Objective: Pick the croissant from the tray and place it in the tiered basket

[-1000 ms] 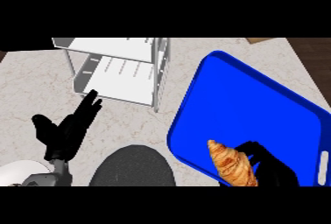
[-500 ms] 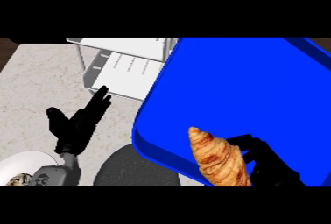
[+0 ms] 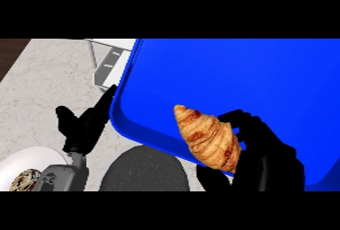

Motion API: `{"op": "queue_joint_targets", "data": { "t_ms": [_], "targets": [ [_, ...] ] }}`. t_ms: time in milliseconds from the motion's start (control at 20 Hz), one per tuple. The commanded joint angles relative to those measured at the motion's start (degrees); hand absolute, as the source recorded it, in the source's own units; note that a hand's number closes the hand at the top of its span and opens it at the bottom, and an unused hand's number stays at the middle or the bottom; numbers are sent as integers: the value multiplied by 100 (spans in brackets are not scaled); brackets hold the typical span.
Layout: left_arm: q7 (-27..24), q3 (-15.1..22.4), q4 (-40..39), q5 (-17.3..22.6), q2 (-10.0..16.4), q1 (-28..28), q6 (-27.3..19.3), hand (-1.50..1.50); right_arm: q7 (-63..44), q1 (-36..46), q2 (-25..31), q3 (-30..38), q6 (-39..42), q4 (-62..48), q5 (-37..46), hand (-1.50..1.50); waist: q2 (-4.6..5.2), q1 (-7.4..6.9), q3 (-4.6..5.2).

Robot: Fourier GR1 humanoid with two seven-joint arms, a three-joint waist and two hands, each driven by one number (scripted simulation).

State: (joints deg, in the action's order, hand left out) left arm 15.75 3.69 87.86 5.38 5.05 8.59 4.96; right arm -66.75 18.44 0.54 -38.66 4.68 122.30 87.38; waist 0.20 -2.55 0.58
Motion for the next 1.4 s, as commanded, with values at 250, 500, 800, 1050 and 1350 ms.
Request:
{"op": "queue_joint_targets", "data": {
  "t_ms": [250, 500, 800, 1050, 1350],
  "targets": [
    [-54, 123, -54, -64, -87, 220, 24, 0, -1304, 2028, -51, 1361, 317, -1212, -942, 150, 68, -273, -20],
    [-101, 223, -222, -131, -170, 300, 30, 0, -1225, 3261, -51, 2220, 191, -2371, -1428, 150, 101, -351, -22],
    [-58, 175, -255, -52, -145, 434, 108, 0, -907, 4496, -52, 2971, -514, -4133, -1871, 150, 137, -461, -33],
    [0, 366, -239, -152, -346, 548, 14, 0, -787, 4992, -52, 3220, -1324, -5345, -2127, 150, 167, -528, -38],
    [-2, 309, -274, -126, -238, 609, 121, 0, -2, 4948, -52, 3625, -2931, -5820, -2891, -150, 236, -665, -50]
  ]
}}
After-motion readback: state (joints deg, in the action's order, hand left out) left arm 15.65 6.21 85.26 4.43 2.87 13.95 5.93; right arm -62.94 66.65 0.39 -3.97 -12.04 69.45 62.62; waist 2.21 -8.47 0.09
